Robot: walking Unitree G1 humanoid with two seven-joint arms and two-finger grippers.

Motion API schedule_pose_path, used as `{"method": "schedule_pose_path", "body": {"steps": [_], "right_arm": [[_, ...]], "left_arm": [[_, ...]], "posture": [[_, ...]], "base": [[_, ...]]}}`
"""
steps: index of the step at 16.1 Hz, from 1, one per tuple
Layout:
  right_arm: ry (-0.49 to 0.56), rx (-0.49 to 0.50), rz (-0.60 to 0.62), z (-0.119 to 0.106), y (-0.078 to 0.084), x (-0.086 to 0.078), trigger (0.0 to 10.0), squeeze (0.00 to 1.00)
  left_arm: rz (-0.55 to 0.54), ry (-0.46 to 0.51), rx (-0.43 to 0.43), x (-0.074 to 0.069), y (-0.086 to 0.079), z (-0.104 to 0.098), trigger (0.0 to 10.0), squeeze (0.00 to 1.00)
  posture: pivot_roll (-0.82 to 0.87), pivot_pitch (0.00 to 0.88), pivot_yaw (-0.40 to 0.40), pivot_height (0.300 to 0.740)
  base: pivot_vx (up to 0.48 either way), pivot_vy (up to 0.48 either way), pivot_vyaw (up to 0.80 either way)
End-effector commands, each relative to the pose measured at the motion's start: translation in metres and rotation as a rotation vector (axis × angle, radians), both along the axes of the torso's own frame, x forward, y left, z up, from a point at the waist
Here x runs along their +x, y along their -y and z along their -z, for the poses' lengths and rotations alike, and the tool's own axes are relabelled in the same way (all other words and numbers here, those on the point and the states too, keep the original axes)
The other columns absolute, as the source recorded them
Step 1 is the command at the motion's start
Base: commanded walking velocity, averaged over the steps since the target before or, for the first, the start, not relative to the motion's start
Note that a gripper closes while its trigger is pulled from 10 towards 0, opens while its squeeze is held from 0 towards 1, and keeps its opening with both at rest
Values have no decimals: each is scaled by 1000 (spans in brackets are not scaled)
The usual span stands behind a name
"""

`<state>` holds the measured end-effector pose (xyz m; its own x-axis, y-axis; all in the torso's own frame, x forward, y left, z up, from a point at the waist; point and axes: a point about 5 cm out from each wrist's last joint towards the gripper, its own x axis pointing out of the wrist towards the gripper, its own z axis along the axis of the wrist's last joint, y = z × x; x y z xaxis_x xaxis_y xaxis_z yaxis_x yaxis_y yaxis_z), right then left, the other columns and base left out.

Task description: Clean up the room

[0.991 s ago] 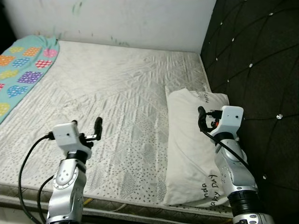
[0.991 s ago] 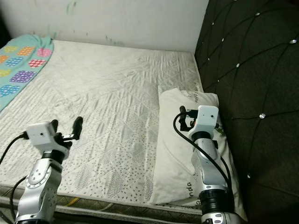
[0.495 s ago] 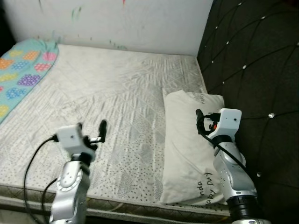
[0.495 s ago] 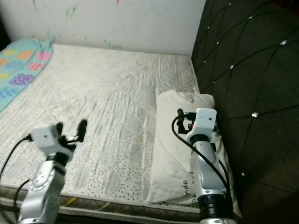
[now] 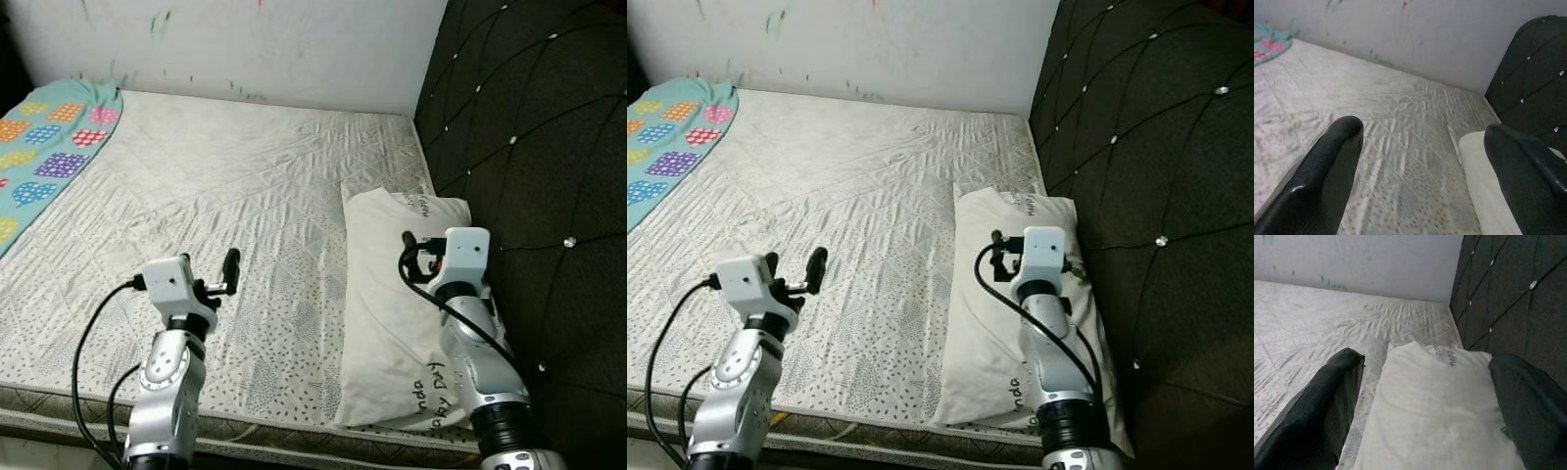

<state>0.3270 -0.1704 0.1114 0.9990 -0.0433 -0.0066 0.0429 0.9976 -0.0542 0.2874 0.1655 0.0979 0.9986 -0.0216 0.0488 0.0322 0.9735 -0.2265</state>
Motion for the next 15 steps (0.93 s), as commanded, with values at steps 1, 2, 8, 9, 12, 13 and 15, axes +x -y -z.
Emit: {"method": "schedule_pose_path", "body": {"steps": [1,2,8,9,12,13,15], "right_arm": [[-18,-6,-4,3,8,-3,10000,0],[-2,-23,-37,0,7,-5,10000,0],[-8,13,-42,2,4,-3,10000,0],[0,14,-34,-1,7,0,10000,0],[10,31,-4,-6,9,10,10000,0],[29,31,-10,-10,7,12,10000,0],[50,13,-25,-16,5,14,10000,0]], "left_arm": [[-17,7,7,2,-8,-1,10000,0],[-29,-3,10,0,-15,3,10000,0],[-6,-11,8,-2,-4,10,10000,0],[2,2,14,2,-3,7,10000,0],[-14,23,29,11,-11,0,10000,0],[-15,37,40,14,-14,-4,10000,0],[-18,58,46,17,-16,-12,10000,0]], "posture": [[14,0,-18,740],[4,0,-9,740],[-1,0,-8,740],[4,0,-11,740],[2,0,-1,740],[1,0,2,740],[3,0,3,740]], "base": [[0,0,0],[0,0,0],[0,0,-533],[0,0,-800],[0,0,-800],[0,0,-800],[0,0,0]]}}
